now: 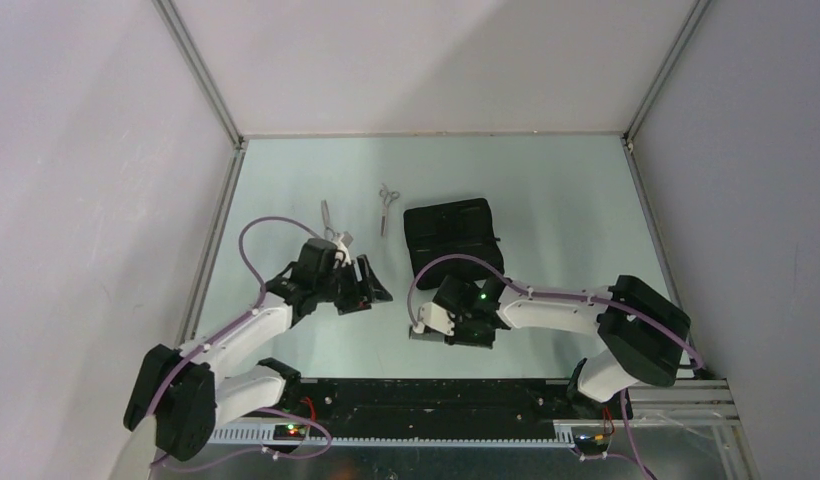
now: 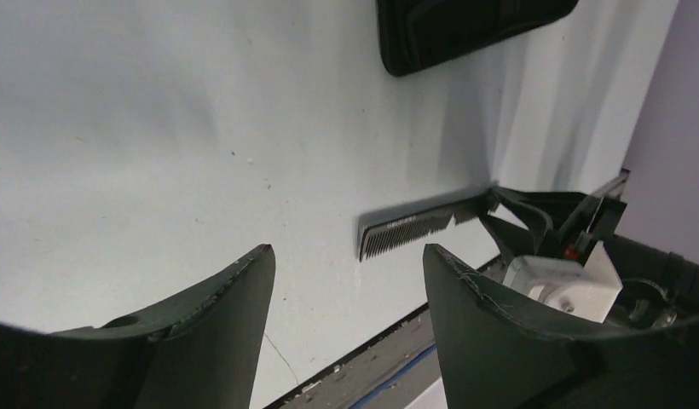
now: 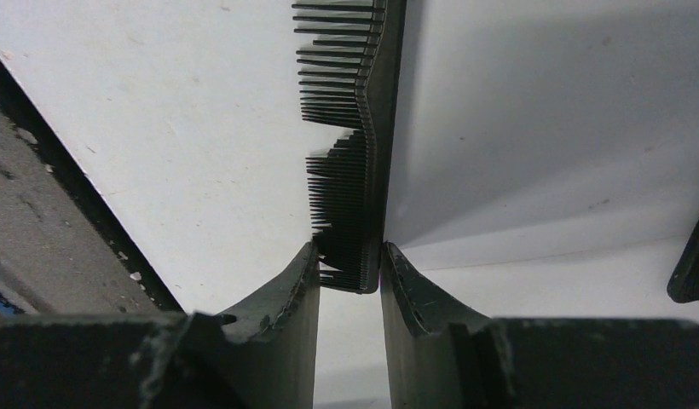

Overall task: Sort the hair-cutting tools
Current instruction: Pick up the comb at the center of the board.

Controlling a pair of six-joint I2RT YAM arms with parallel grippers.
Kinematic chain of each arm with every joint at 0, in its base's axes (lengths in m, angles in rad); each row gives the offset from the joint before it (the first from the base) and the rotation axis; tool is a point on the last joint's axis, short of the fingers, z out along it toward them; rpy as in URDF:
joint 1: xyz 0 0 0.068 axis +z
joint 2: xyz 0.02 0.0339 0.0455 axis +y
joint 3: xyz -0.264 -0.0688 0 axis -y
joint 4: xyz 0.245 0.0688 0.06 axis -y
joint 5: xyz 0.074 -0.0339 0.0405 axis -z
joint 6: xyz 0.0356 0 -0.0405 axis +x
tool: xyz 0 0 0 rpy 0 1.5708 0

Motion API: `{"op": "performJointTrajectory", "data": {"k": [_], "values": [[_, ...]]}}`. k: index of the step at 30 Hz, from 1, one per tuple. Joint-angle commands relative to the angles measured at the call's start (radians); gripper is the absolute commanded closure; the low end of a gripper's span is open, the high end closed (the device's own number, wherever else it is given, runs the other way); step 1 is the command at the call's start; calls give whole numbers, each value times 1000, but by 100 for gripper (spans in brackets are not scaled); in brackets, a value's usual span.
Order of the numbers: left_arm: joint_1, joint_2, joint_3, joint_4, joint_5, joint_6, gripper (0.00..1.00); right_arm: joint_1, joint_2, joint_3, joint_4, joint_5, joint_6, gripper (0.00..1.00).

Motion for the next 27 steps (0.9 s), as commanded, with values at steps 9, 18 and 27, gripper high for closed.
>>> {"op": "performJointTrajectory", "data": {"k": [9,18,27], "values": [[1,27,-142,403,203,-185,30,-64,-111,-29,73,-38,-7,100],[-51,97,-134,498,238,-205,31,-69,-138,-36,92,-30,0,100],[-106,193,-136,599,222,-273,43,-69,-184,-51,124,-23,10,100]]}}
